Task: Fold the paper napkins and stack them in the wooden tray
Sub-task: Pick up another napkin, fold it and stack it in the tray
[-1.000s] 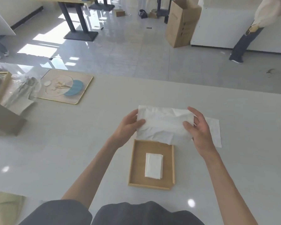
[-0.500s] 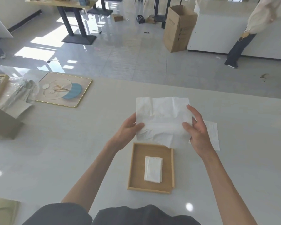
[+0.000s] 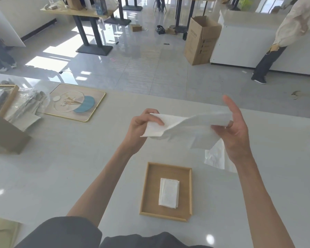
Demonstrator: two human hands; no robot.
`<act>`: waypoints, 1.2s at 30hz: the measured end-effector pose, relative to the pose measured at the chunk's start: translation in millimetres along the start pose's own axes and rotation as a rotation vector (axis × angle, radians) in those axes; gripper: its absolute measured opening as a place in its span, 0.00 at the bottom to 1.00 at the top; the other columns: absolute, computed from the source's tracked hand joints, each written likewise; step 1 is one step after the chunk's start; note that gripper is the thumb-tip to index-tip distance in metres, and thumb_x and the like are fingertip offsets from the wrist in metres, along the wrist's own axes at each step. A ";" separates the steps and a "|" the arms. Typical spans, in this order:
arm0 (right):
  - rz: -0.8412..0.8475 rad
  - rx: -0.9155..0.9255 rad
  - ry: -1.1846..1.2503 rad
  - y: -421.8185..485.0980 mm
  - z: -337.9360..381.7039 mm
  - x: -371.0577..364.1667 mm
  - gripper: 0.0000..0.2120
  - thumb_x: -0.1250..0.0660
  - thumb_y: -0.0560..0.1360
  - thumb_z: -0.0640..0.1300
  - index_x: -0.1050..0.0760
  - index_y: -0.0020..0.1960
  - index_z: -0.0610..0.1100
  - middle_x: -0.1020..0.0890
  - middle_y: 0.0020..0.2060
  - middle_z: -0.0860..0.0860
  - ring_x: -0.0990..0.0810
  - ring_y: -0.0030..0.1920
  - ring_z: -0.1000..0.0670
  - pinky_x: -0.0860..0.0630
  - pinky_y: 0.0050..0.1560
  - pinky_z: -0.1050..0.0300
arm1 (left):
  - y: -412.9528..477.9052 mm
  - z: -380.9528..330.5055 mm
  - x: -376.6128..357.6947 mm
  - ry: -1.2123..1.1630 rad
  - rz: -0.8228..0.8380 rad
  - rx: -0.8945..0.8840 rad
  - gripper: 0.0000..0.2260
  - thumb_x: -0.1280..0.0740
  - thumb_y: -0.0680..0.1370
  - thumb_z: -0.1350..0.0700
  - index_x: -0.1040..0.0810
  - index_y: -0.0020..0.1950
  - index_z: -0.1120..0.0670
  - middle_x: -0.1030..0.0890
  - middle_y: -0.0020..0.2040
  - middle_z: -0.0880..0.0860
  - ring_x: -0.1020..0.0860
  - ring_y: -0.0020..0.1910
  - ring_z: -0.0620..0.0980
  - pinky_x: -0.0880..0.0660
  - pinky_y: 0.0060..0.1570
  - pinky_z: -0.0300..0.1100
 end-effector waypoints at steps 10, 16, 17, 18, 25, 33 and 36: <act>-0.077 0.036 -0.006 12.3 -7.8 8.0 0.31 0.44 0.74 0.21 0.19 0.35 0.55 0.14 0.58 0.58 0.23 0.69 0.52 0.31 0.67 0.53 | 12.9 -8.4 6.5 -0.020 -0.135 0.027 0.16 0.40 0.82 0.69 0.18 0.52 0.50 0.18 0.51 0.43 0.20 0.43 0.45 0.25 0.40 0.38; -0.054 -0.268 0.146 14.5 -43.0 3.4 0.19 0.38 0.80 0.30 0.20 0.58 0.52 0.13 0.46 0.56 0.15 0.47 0.54 0.19 0.47 0.58 | 15.9 -6.6 11.0 0.037 -0.166 0.020 0.17 0.40 0.80 0.71 0.19 0.48 0.52 0.19 0.48 0.45 0.22 0.43 0.46 0.28 0.41 0.40; -0.056 -0.282 0.107 12.5 -48.0 2.4 0.19 0.38 0.79 0.29 0.20 0.58 0.50 0.13 0.45 0.56 0.15 0.45 0.55 0.20 0.44 0.59 | 15.8 -5.0 11.9 0.053 -0.173 0.024 0.17 0.41 0.80 0.71 0.19 0.48 0.52 0.19 0.47 0.45 0.22 0.43 0.46 0.29 0.41 0.39; -0.069 -0.276 0.084 10.9 -50.2 3.3 0.20 0.39 0.79 0.27 0.20 0.55 0.49 0.13 0.43 0.56 0.15 0.43 0.56 0.21 0.43 0.60 | 15.9 -3.9 13.4 0.062 -0.182 0.030 0.17 0.41 0.80 0.71 0.19 0.48 0.53 0.19 0.47 0.45 0.22 0.42 0.45 0.28 0.40 0.38; -0.064 -0.250 0.086 8.7 -44.8 9.3 0.19 0.39 0.80 0.31 0.19 0.48 0.52 0.16 0.37 0.53 0.23 0.37 0.50 0.28 0.37 0.60 | 11.5 -0.9 22.3 0.112 -0.246 0.070 0.15 0.41 0.80 0.71 0.18 0.51 0.55 0.18 0.47 0.47 0.21 0.38 0.42 0.28 0.34 0.33; -0.070 -0.346 0.189 5.9 -56.2 11.8 0.18 0.43 0.83 0.58 0.22 0.58 0.47 0.13 0.45 0.50 0.17 0.43 0.49 0.21 0.43 0.58 | 9.6 0.8 20.3 0.109 -0.265 0.088 0.15 0.40 0.80 0.72 0.18 0.48 0.56 0.18 0.46 0.49 0.22 0.33 0.40 0.29 0.31 0.31; -0.100 -0.306 0.015 3.6 -56.2 11.2 0.12 0.33 0.79 0.53 0.21 0.57 0.46 0.14 0.41 0.54 0.18 0.42 0.51 0.20 0.46 0.57 | 8.6 0.9 19.3 0.123 -0.265 0.093 0.14 0.40 0.80 0.72 0.18 0.49 0.57 0.18 0.46 0.50 0.22 0.33 0.40 0.29 0.31 0.31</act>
Point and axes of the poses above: each hand's wrist, its own y-axis towards the middle knuckle, its own x-axis out of the back of the hand, z = x × y, the point moved 8 cm from there along y, towards the middle knuckle
